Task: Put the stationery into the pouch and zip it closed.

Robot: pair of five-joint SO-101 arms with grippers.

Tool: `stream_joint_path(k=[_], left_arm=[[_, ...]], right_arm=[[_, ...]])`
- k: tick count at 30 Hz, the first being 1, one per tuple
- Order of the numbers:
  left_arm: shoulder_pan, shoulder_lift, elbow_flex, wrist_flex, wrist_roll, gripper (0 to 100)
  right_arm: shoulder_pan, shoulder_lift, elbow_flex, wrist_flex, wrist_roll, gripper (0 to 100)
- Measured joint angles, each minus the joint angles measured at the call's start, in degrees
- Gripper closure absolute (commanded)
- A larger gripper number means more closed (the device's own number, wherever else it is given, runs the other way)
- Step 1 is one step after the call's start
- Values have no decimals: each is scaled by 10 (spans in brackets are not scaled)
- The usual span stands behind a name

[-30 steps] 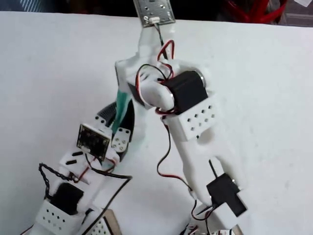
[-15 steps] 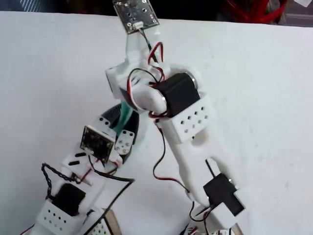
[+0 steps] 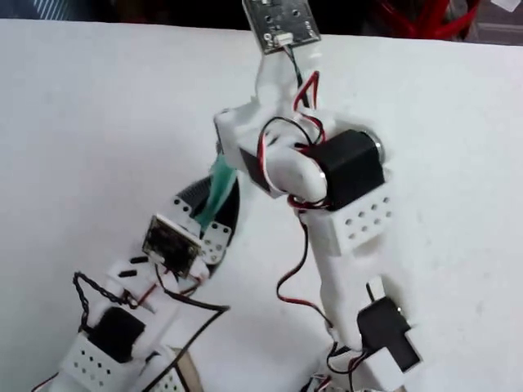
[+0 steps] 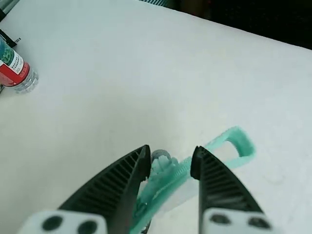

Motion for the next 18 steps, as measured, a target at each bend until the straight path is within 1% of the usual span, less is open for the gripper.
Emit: stream_joint_path(k=[7,11,15,18], left_arm=[[7,0,1,0,-3,977],[7,0,1,0,-3,977],[9,0,1,0,-3,977],[9,0,3,0,-3,977]], right_arm=[[-4,0,5,2,0,846],[-9,-11,38,3,-9,846],[2,-47,97,-1,-22,846],[3,-62,109,-2,-24,846]])
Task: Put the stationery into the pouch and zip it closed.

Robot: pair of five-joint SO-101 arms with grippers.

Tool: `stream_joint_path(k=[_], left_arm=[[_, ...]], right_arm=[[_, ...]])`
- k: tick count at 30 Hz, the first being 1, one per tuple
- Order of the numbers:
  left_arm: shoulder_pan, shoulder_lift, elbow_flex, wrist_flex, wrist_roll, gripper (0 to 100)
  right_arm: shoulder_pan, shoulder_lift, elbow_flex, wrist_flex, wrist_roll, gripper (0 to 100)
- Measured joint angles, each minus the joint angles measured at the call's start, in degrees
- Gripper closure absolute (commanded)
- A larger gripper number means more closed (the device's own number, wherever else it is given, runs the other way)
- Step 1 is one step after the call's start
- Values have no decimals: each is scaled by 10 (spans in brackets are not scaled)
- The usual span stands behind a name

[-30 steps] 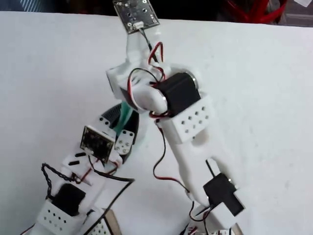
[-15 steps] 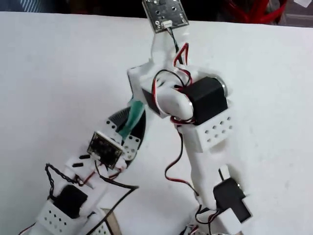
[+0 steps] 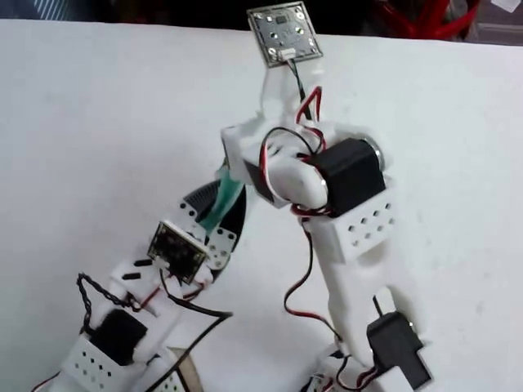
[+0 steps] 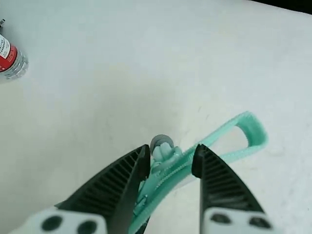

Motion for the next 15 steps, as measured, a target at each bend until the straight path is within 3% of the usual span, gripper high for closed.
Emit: stream_joint_path(k=[15], left_arm=[[-4,0,0,1,0,977]], right_arm=[[-51,21,1,-33,-1,850]])
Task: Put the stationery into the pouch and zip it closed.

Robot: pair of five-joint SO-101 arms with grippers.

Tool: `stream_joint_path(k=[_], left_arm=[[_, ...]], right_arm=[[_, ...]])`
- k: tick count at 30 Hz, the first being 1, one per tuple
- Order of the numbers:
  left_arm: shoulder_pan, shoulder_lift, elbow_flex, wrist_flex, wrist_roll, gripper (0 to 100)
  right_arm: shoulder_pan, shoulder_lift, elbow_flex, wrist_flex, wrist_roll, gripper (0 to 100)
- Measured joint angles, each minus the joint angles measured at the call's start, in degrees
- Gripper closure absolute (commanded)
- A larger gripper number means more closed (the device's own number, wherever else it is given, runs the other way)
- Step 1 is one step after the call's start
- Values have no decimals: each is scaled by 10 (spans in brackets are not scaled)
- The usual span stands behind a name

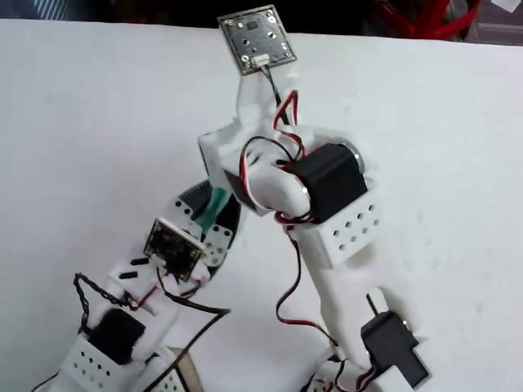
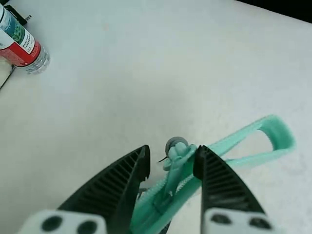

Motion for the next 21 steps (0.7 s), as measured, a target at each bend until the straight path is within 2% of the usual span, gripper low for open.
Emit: stream_joint_path(k=[21], left_arm=[[0,-1,-1,-1,0,977]], right_arm=[[10,12,-11,-28,-2,850]])
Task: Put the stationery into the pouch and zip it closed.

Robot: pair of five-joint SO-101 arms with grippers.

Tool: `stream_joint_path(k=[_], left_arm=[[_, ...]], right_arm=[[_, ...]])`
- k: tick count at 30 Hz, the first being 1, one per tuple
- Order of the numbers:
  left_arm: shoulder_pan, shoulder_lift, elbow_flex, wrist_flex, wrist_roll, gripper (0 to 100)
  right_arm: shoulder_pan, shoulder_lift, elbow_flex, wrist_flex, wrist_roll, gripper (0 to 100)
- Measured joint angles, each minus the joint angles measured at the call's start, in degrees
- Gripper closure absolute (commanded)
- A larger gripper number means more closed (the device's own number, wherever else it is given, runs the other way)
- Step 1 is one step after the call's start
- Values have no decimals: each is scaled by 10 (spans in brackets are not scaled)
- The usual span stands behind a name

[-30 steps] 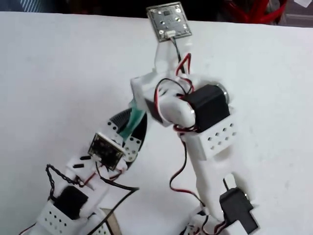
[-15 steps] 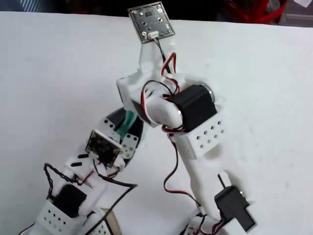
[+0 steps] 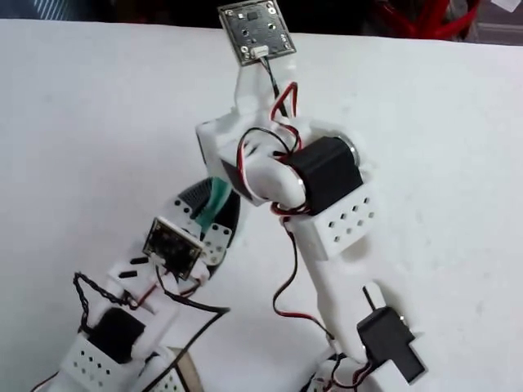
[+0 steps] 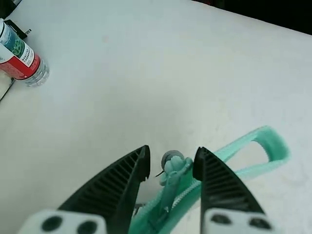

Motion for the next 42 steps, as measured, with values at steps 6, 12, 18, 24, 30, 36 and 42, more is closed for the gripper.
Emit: stream_joint_path(k=[6,12,18,24,30,36,42], left_arm=[[0,0,0,0,0,977],[0,0,0,0,0,977],[0,0,0,0,0,977],[0,0,0,0,0,977],[4,0,0,0,0,977],[8,0,0,0,0,977],[8,0,2,1,0,977]], right_arm=[[0,0,0,-1,0,850],[-3,0,-3,-1,0,850],[-14,1,-3,-17,0,850],[-14,1,-1,-24,0,851],[-13,1,38,-25,2,851],[3,0,52,-17,20,919],[10,0,53,-8,67,965]])
